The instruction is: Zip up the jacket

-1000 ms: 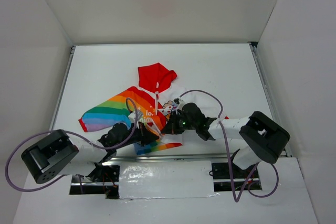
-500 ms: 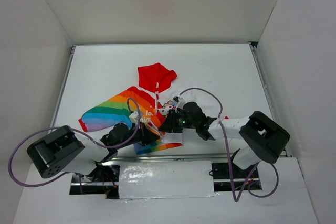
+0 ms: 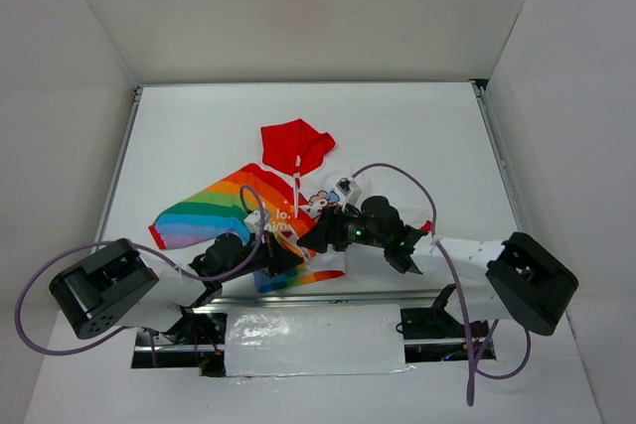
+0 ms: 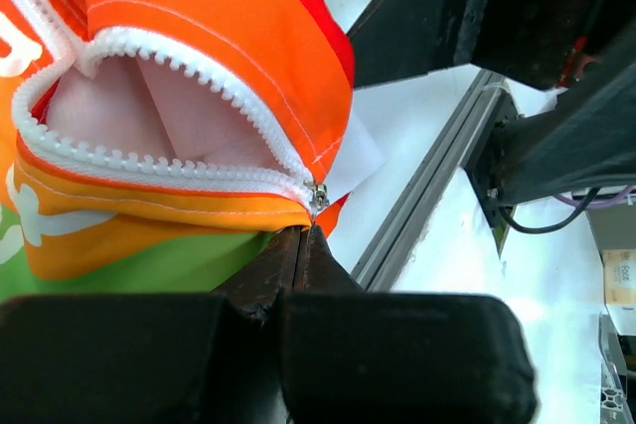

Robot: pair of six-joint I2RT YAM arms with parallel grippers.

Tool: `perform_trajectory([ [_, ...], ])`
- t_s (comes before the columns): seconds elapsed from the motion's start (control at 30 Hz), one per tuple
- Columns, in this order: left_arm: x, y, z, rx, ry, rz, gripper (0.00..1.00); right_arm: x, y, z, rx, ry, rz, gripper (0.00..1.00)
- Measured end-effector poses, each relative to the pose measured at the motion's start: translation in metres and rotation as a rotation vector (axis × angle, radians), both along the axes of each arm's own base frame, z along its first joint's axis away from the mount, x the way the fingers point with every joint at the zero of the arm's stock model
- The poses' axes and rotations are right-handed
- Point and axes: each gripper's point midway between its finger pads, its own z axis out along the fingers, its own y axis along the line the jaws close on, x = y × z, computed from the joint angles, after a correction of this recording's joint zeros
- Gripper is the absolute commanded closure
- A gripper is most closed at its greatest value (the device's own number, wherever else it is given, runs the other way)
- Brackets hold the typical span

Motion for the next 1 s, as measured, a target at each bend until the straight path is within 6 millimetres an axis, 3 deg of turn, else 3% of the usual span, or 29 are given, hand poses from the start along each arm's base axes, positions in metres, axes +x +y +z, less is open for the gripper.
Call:
perform_trajectory([
  [0.23,-0.001,-0.001,0.015,-0.035,-0.032,-0.009,1.00,-0.009,-0.015,0.019,0.050,-0.073,-0.013,0.17],
  [0.5,-0.003,0.000,0.023,-0.046,-0.044,-0.014,1.00,-0.043,-0.030,-0.027,0.038,0.021,0.052,0.17],
  [1.0,-0.009,0.002,0.023,-0.041,-0.035,-0.031,1.00,-0.052,-0.008,-0.039,0.118,0.063,0.136,0.22],
])
